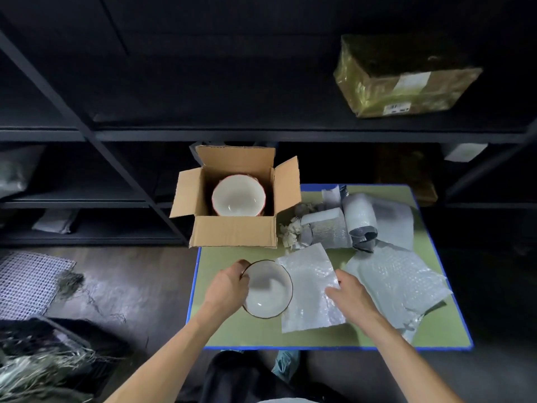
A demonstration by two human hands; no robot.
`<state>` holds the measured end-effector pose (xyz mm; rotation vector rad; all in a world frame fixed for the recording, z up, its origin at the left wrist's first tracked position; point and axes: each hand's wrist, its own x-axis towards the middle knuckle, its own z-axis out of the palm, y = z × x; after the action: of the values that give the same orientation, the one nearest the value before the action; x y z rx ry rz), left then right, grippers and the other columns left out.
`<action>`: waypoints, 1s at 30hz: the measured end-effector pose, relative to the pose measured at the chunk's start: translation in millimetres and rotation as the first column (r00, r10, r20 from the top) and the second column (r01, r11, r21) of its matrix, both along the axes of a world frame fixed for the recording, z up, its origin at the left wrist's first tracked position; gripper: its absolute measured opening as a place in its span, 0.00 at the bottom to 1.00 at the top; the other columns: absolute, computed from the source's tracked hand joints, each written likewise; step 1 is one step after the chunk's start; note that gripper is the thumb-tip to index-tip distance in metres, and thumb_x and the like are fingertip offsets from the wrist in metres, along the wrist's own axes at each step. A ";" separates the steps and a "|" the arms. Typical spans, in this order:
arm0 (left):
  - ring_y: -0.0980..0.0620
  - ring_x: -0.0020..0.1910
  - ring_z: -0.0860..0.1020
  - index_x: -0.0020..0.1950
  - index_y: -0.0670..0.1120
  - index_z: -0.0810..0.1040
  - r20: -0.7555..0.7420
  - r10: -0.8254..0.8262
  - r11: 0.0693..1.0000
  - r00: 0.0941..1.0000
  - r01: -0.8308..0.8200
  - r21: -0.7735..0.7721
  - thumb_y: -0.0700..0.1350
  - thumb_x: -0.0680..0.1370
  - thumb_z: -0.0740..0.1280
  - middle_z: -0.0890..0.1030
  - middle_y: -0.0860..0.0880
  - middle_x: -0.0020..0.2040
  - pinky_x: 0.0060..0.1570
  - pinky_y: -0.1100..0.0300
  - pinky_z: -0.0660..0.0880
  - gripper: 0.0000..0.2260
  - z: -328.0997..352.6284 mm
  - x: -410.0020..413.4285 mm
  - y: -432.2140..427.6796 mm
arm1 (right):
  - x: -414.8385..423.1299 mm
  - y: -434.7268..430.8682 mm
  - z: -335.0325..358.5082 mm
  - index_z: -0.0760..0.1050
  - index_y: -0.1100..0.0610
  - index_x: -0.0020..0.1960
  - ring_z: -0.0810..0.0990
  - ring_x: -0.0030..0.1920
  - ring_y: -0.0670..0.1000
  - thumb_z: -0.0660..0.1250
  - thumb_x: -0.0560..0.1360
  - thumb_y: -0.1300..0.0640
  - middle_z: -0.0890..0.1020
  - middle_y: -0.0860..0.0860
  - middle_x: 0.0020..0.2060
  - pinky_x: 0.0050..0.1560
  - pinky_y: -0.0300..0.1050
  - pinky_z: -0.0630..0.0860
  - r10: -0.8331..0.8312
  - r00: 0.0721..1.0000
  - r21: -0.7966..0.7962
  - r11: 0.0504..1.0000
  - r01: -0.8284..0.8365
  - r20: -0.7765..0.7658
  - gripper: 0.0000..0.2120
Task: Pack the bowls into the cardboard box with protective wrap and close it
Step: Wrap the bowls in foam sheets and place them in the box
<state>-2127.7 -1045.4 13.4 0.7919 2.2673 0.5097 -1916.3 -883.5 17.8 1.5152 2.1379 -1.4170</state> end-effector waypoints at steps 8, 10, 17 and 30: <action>0.52 0.32 0.84 0.61 0.51 0.76 0.248 0.001 0.987 0.969 -0.040 0.153 0.43 0.80 0.61 0.82 0.50 0.43 0.40 0.47 0.83 0.11 23.2 35.1 29.0 | 17.0 -2.7 -4.6 0.70 0.52 0.71 0.74 0.67 0.53 0.62 0.73 0.58 0.77 0.48 0.66 0.64 0.50 0.73 -0.152 0.986 -0.148 0.979 0.140 -0.073 0.26; 0.50 0.33 0.84 0.61 0.51 0.76 0.277 -0.008 0.984 0.961 -0.041 0.172 0.42 0.80 0.61 0.82 0.49 0.43 0.40 0.46 0.83 0.11 26.0 44.0 35.4 | 20.4 -3.2 0.2 0.74 0.51 0.68 0.76 0.65 0.54 0.62 0.71 0.59 0.80 0.49 0.63 0.64 0.51 0.74 -0.237 0.963 -0.231 0.952 0.203 -0.128 0.26; 0.55 0.29 0.82 0.60 0.50 0.74 0.252 -0.055 0.984 0.966 0.010 0.177 0.42 0.81 0.60 0.82 0.50 0.44 0.34 0.59 0.80 0.10 35.6 64.5 45.1 | 35.5 -6.6 17.9 0.80 0.45 0.56 0.82 0.54 0.51 0.64 0.76 0.61 0.85 0.47 0.50 0.55 0.51 0.78 -0.420 0.879 -0.432 0.852 0.295 -0.227 0.15; 0.53 0.46 0.80 0.65 0.52 0.72 0.217 -0.032 0.982 0.976 -0.010 0.188 0.62 0.77 0.66 0.79 0.52 0.51 0.50 0.53 0.78 0.22 36.2 71.6 49.0 | 48.0 -4.9 34.7 0.82 0.45 0.57 0.82 0.58 0.55 0.67 0.72 0.48 0.85 0.52 0.55 0.60 0.59 0.77 -0.420 0.798 -0.440 0.871 0.221 -0.432 0.15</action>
<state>-2056.1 -996.4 49.6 0.7982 2.0301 0.7766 -1868.3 -888.3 52.4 1.5230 1.7177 -2.4359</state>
